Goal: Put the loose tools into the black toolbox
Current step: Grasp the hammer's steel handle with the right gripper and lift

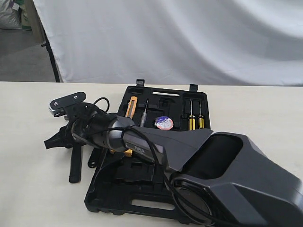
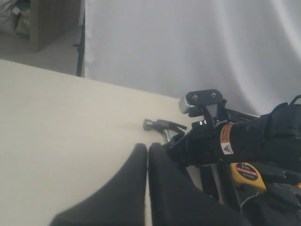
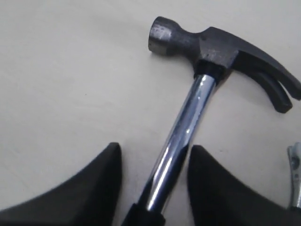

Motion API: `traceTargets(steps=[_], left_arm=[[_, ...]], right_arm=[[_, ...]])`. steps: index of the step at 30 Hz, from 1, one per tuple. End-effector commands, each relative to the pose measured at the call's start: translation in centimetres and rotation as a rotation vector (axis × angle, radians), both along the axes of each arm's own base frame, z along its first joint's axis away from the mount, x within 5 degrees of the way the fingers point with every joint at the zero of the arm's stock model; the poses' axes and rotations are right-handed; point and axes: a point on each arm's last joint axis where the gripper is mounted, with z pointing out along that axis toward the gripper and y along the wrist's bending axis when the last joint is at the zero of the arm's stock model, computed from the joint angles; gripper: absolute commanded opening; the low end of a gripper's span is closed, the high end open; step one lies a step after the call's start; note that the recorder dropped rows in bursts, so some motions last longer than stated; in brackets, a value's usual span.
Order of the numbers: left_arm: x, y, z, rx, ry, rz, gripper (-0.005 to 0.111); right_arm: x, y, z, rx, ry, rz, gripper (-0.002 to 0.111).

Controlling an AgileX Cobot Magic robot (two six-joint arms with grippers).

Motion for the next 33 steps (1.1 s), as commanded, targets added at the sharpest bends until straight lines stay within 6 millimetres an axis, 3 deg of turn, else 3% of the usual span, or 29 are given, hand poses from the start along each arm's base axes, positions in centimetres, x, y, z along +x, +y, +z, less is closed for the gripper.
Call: traceTargets(steps=[1, 4, 9, 18, 25, 30, 33], left_arm=[[-0.1, 0.1, 0.2, 0.002, -0.013, 0.026, 0.001], [-0.1, 0.1, 0.2, 0.002, -0.013, 0.026, 0.001], [-0.1, 0.1, 0.2, 0.002, -0.013, 0.026, 0.001], [-0.1, 0.1, 0.2, 0.002, -0.013, 0.026, 0.001], [-0.1, 0.1, 0.2, 0.002, -0.013, 0.026, 0.001], [-0.1, 0.1, 0.2, 0.002, -0.013, 0.026, 0.001], [-0.1, 0.1, 0.2, 0.002, -0.013, 0.026, 0.001]], right_arm=[[-0.1, -0.5, -0.8, -0.057, 0.031, -0.026, 0.013], [-0.1, -0.5, -0.8, -0.055, 0.033, -0.027, 0.0], [-0.9, -0.1, 0.0, -0.064, 0.037, -0.025, 0.0], [-4.0, 2.0, 2.1, -0.039, 0.052, 0.01, 0.0], [-5.0, 1.1, 6.4, -0.183, 0.107, -0.063, 0.0], [-7.8, 0.6, 8.1, -0.354, 0.234, 0.239, 0.0], [-9.0, 0.2, 8.4, -0.399, 0.332, 0.33, 0.0]])
